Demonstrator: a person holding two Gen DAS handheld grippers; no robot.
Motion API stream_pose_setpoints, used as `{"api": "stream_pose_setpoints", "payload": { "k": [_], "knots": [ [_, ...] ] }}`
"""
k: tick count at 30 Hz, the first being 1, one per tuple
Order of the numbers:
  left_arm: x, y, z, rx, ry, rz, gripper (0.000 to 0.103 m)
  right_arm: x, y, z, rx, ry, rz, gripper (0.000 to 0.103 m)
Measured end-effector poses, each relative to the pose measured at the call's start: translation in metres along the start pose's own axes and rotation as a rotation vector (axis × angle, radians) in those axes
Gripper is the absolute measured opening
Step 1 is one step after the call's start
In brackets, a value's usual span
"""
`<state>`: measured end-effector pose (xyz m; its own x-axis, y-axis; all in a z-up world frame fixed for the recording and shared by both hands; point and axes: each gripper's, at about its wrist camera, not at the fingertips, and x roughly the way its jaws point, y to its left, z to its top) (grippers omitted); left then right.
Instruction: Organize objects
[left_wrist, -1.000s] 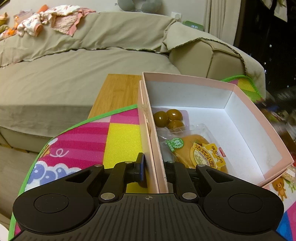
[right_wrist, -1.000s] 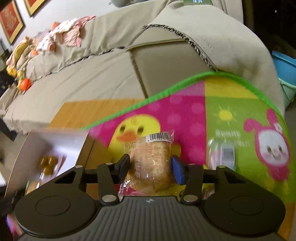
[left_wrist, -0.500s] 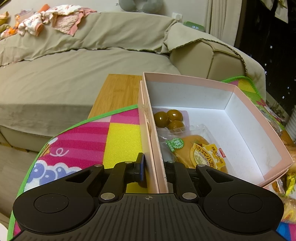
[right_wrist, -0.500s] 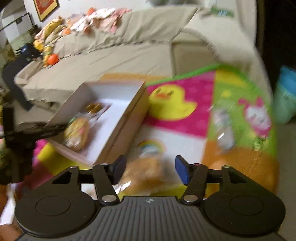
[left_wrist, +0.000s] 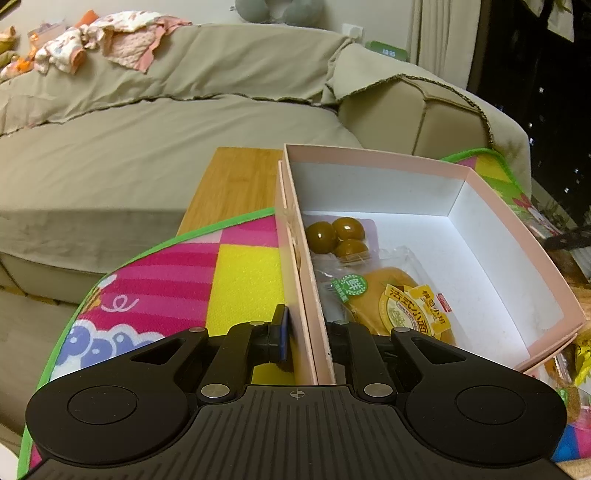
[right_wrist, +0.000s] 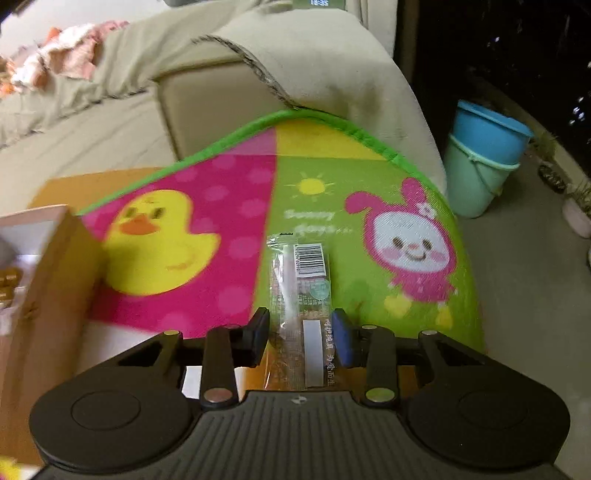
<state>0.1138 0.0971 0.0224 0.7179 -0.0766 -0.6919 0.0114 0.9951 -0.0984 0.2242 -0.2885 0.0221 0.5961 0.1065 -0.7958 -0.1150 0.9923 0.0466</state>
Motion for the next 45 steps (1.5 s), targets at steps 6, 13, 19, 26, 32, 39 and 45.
{"api": "stream_pose_setpoints", "payload": {
  "k": [6, 13, 19, 26, 32, 39, 45],
  "knots": [
    [0.000, 0.002, -0.001, 0.009, -0.006, -0.010, 0.015, -0.084, 0.020, -0.034, -0.020, -0.039, 0.098, 0.036],
    [0.001, 0.003, 0.001, 0.024, -0.004, -0.026, 0.015, -0.155, 0.060, -0.079, -0.067, -0.011, 0.194, 0.036],
    [0.001, 0.004, 0.001, 0.011, -0.005, -0.024, 0.014, -0.197, 0.104, -0.080, -0.142, -0.067, 0.298, 0.036],
    [0.001, 0.004, 0.001, 0.000, -0.005, -0.024, 0.014, -0.193, 0.154, -0.031, -0.172, -0.162, 0.402, 0.036],
    [0.001, 0.004, 0.000, 0.000, 0.000, -0.023, 0.014, -0.176, 0.194, 0.021, -0.180, -0.295, 0.375, 0.072],
    [0.000, 0.003, -0.001, 0.002, -0.002, -0.019, 0.014, -0.162, 0.182, -0.023, -0.254, -0.244, 0.335, 0.074],
    [-0.002, 0.003, -0.002, 0.003, 0.001, -0.016, 0.015, -0.152, 0.152, -0.094, -0.295, -0.139, 0.252, 0.078]
  ]
}}
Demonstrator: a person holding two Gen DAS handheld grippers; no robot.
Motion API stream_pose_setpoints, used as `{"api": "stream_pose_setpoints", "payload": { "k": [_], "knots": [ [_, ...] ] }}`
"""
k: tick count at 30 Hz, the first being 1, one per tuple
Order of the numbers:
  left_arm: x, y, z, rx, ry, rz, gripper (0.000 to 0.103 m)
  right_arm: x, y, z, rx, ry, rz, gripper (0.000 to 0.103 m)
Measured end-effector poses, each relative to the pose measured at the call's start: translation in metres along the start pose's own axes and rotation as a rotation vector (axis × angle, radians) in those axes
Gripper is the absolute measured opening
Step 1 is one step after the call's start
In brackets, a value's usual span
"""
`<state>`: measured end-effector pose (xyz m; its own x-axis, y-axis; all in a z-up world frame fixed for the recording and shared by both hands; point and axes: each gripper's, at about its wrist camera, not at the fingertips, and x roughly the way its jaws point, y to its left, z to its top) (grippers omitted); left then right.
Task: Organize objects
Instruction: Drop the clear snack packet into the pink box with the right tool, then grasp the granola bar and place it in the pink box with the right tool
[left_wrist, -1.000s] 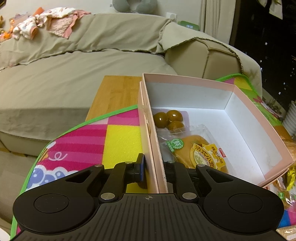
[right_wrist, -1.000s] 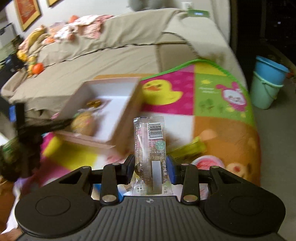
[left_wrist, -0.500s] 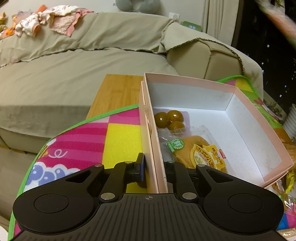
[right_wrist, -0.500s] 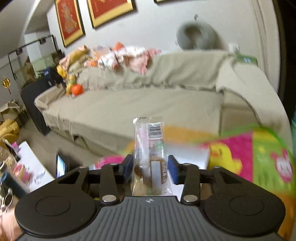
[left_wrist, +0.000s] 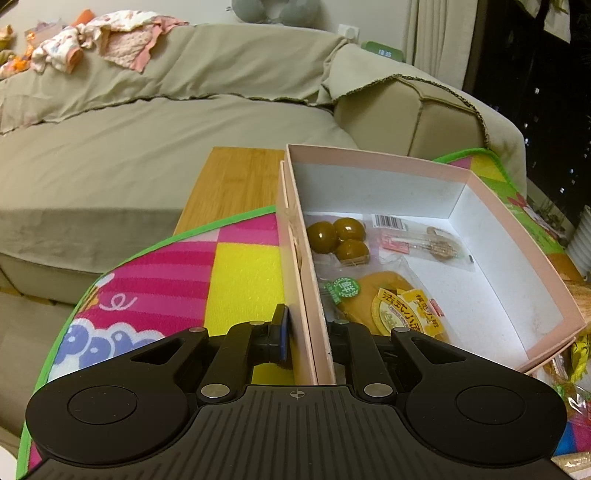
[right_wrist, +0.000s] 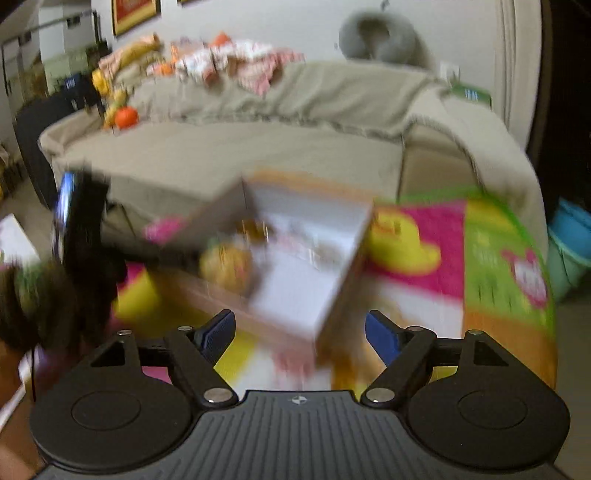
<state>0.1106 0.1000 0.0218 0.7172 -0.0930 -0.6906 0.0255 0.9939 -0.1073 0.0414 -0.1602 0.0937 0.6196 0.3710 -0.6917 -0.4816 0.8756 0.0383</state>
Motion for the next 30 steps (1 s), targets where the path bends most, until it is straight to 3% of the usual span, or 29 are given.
{"api": "stream_pose_setpoints", "payload": {
  "k": [7, 13, 17, 18, 24, 27, 29, 30],
  "knots": [
    [0.000, -0.002, 0.001, 0.003, 0.003, 0.002, 0.015, -0.003, 0.002, -0.063, 0.044, 0.156, 0.099, 0.078],
    [0.000, -0.002, 0.001, 0.004, 0.004, 0.003, 0.015, 0.004, 0.019, -0.083, 0.035, 0.233, 0.157, 0.078],
    [-0.001, -0.002, 0.001, 0.003, 0.004, 0.003, 0.015, 0.006, 0.021, -0.080, 0.103, 0.264, 0.350, 0.078],
    [0.000, -0.002, 0.001, 0.003, 0.004, 0.003, 0.015, 0.004, 0.024, -0.079, 0.094, 0.251, 0.361, 0.078],
    [-0.001, -0.002, 0.001, 0.003, 0.004, 0.003, 0.015, 0.013, 0.040, -0.073, 0.000, 0.217, 0.214, 0.077],
    [-0.001, -0.002, 0.001, 0.003, 0.004, 0.003, 0.015, 0.020, 0.046, -0.075, -0.023, 0.223, 0.189, 0.069],
    [-0.001, -0.002, 0.001, 0.003, 0.004, 0.002, 0.015, 0.019, 0.051, -0.075, -0.061, 0.210, 0.162, 0.050],
    [-0.001, -0.002, 0.001, 0.002, 0.003, 0.002, 0.015, 0.018, 0.052, -0.075, -0.073, 0.208, 0.149, 0.046]
  ]
}}
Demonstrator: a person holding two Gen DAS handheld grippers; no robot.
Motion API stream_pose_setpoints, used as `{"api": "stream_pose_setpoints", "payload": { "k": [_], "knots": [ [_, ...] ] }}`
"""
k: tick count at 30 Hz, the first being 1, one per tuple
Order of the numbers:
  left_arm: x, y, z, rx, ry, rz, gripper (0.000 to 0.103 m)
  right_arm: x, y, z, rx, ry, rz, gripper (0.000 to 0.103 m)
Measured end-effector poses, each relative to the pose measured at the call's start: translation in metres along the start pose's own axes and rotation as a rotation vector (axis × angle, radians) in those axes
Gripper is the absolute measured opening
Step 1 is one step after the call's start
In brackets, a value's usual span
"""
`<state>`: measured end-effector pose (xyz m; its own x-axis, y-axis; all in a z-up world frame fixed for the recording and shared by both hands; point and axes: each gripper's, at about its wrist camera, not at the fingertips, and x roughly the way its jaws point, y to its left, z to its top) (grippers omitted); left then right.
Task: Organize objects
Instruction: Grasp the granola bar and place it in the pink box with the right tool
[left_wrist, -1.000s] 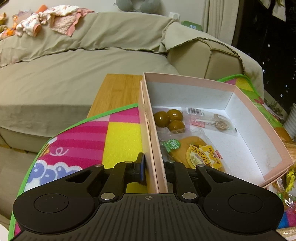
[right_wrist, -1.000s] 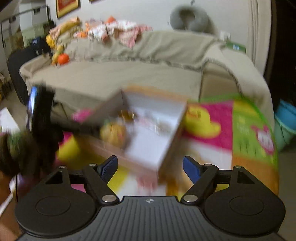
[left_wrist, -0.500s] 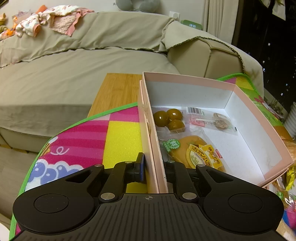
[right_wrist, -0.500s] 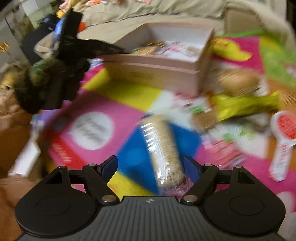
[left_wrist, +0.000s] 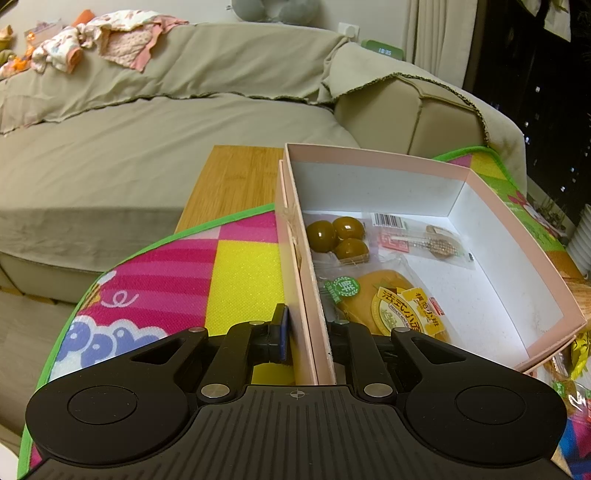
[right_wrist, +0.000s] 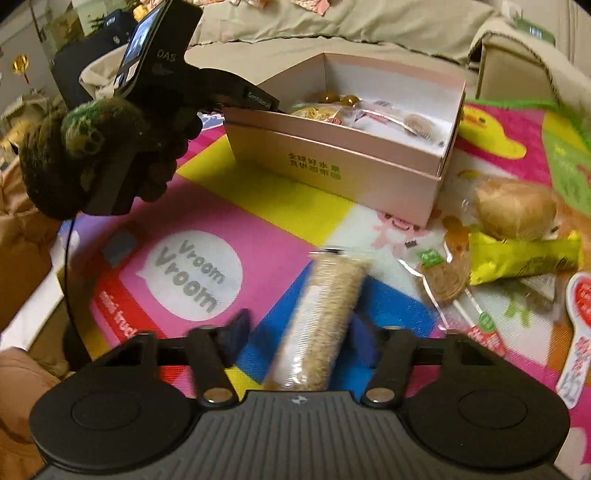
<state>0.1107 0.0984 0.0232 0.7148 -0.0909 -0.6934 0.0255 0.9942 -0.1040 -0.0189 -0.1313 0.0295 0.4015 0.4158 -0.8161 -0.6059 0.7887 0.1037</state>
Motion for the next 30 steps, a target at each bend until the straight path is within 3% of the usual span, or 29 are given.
{"api": "stream_pose_setpoints", "payload": {
  "k": [1, 4, 10, 16, 20, 25, 30],
  "knots": [
    [0.000, 0.000, 0.000, 0.000, 0.000, 0.000, 0.015, 0.000, 0.000, 0.001, -0.004, 0.002, -0.006, 0.038],
    [0.000, 0.001, 0.000, -0.002, -0.001, -0.001, 0.015, -0.004, -0.004, 0.003, 0.017, 0.015, 0.025, 0.028],
    [-0.001, 0.001, 0.000, -0.003, -0.002, -0.002, 0.015, -0.024, -0.009, 0.013, 0.053, 0.000, 0.097, 0.028],
    [0.000, 0.002, 0.000, -0.007, -0.003, -0.004, 0.015, -0.080, -0.019, 0.059, 0.042, -0.187, 0.069, 0.028],
    [-0.001, 0.002, 0.000, -0.013, -0.005, -0.008, 0.015, -0.098, -0.020, 0.097, 0.000, -0.315, -0.007, 0.028],
    [-0.001, 0.002, 0.000, -0.013, -0.005, -0.009, 0.015, -0.082, -0.031, 0.138, 0.048, -0.375, -0.006, 0.028],
    [-0.001, 0.002, 0.000, -0.013, -0.005, -0.009, 0.015, -0.039, -0.041, 0.162, 0.128, -0.330, -0.004, 0.028]
  ]
}}
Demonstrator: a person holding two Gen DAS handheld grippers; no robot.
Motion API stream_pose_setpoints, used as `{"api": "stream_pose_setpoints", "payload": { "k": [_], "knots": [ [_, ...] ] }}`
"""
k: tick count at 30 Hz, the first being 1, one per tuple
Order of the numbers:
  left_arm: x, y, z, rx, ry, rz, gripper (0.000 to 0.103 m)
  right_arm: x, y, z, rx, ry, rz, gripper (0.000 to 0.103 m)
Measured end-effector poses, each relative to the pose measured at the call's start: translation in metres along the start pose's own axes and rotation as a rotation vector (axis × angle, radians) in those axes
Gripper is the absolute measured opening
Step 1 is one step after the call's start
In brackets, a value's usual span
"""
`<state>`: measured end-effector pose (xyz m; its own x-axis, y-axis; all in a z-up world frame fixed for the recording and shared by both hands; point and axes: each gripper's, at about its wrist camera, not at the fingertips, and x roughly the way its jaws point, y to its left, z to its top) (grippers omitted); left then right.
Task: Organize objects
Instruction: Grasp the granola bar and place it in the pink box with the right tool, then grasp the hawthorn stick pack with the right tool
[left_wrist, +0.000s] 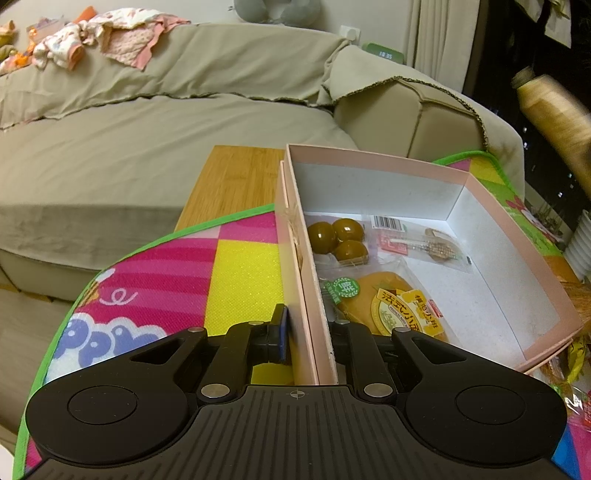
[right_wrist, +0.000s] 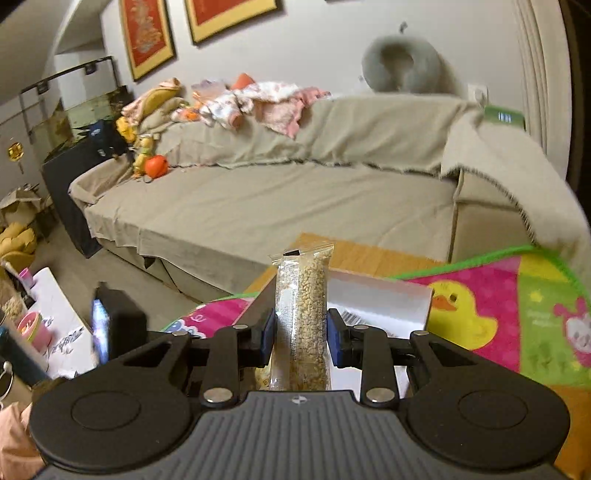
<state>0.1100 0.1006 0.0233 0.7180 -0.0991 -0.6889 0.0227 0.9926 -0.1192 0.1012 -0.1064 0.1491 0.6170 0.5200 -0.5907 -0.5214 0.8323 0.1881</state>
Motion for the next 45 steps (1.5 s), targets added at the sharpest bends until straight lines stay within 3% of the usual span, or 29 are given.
{"api": "stream_pose_setpoints", "payload": {
  "k": [7, 12, 14, 20, 33, 40, 45],
  "knots": [
    [0.000, 0.000, 0.000, -0.001, 0.000, 0.000, 0.016, 0.043, -0.011, -0.006, 0.076, 0.023, -0.026, 0.028],
    [0.000, 0.000, 0.000, 0.000, 0.000, 0.001, 0.015, 0.056, -0.019, -0.009, 0.115, 0.033, -0.012, 0.036],
    [0.000, 0.000, 0.000, 0.000, 0.000, 0.000, 0.015, 0.052, -0.024, -0.013, 0.126, 0.033, -0.003, 0.044],
    [0.000, 0.000, 0.000, 0.000, 0.001, 0.001, 0.015, 0.023, -0.037, -0.032, 0.100, 0.021, -0.072, 0.053],
    [-0.001, 0.001, -0.001, 0.002, -0.004, 0.006, 0.015, -0.028, -0.041, -0.119, -0.053, 0.124, -0.249, 0.060],
    [-0.013, 0.000, 0.003, 0.009, -0.034, 0.018, 0.015, -0.040, -0.026, -0.155, -0.138, 0.180, -0.240, 0.067],
    [-0.021, -0.003, 0.002, 0.018, -0.042, 0.018, 0.015, -0.040, -0.029, -0.169, -0.120, 0.204, -0.237, 0.069]
  ]
}}
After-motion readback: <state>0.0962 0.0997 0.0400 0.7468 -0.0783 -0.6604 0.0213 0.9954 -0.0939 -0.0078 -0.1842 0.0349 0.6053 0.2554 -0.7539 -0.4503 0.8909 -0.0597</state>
